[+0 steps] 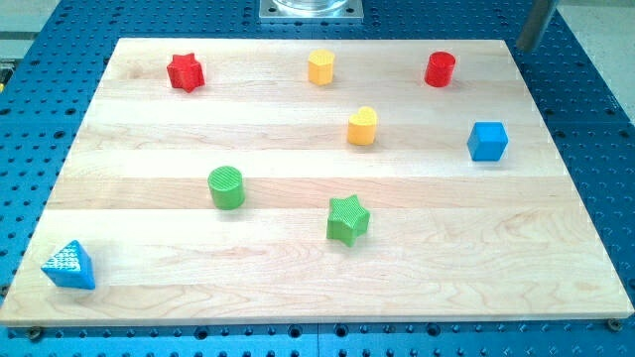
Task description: Move the green star top right to the green circle
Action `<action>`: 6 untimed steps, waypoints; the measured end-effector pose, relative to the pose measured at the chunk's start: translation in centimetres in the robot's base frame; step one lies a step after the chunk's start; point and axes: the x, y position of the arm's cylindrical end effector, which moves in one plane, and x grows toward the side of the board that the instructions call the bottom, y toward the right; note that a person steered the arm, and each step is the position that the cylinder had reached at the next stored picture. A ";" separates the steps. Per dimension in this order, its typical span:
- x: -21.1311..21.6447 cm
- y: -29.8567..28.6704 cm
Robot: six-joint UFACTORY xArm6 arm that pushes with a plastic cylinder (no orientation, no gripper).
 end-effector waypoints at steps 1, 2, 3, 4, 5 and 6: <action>1.8 0.2; 5.0 -3.8; 11.1 -4.7; 15.0 -4.5; 17.8 -3.1; 24.2 -3.1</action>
